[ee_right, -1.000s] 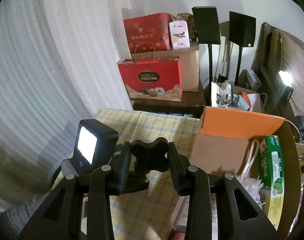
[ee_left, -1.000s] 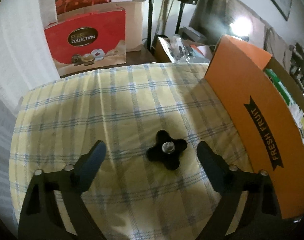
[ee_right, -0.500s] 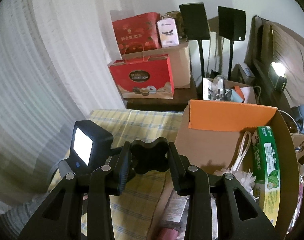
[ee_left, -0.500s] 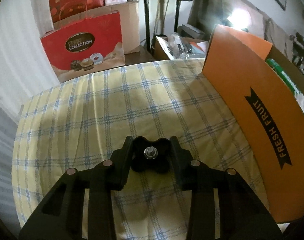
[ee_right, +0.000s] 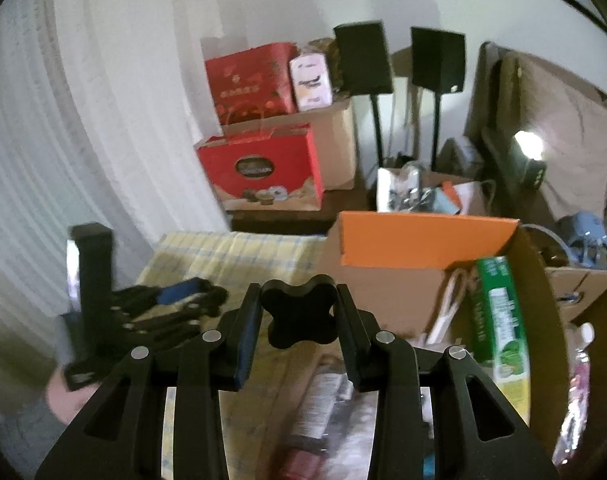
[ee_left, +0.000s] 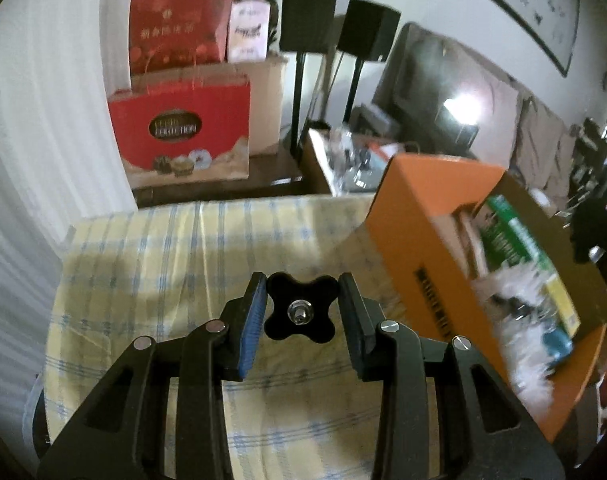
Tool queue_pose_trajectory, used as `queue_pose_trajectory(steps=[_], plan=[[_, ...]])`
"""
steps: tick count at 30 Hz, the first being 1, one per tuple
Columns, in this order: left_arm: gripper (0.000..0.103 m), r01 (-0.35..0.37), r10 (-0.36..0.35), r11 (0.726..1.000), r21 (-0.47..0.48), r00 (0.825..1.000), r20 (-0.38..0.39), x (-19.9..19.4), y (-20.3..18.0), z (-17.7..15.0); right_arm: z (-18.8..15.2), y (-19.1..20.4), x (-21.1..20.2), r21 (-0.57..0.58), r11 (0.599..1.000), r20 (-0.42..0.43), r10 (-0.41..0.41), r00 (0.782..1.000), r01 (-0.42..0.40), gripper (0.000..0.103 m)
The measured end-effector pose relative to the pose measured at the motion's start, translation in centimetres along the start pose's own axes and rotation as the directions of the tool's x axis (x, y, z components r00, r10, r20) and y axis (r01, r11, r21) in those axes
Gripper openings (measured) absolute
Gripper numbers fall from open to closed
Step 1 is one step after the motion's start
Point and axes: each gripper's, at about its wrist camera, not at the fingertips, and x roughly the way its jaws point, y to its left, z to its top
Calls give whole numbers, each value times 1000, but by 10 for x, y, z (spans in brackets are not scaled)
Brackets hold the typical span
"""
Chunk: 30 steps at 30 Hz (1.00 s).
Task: Organize objects
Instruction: 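Carry both black knobs over the cardboard box with both grippers, then open both grippers to drop the black knobs into the box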
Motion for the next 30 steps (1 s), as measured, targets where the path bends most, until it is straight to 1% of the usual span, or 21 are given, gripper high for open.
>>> queue_pose_trajectory(steps=[6,11,15,20,26,30], plan=[[33,20,-20,1000,8,998,56,-24,-27,21,0,-13,-9,8,998,23,-55,998,55,36],[33,32,-33,999,13,997,68,-31,-47,31,-2,-27,-12,13,996,31,-91,995,90,36],[33,52,-53,999,17,996,72,-31,-62,35,-5,-41,-11,27,994,29,-103,994,102,36],[34,60,-62,998,26,996,69,-25,-83,39,-5,-57,-5,40,992,19,-122,992,121,36],[34,67,-69,997,34,996,57,-9,-102,47,-2,-77,5,50,989,10,-139,990,138,36],[34,69,-70,997,41,996,46,5,-112,50,-1,-94,18,61,987,-11,-145,989,146,36]])
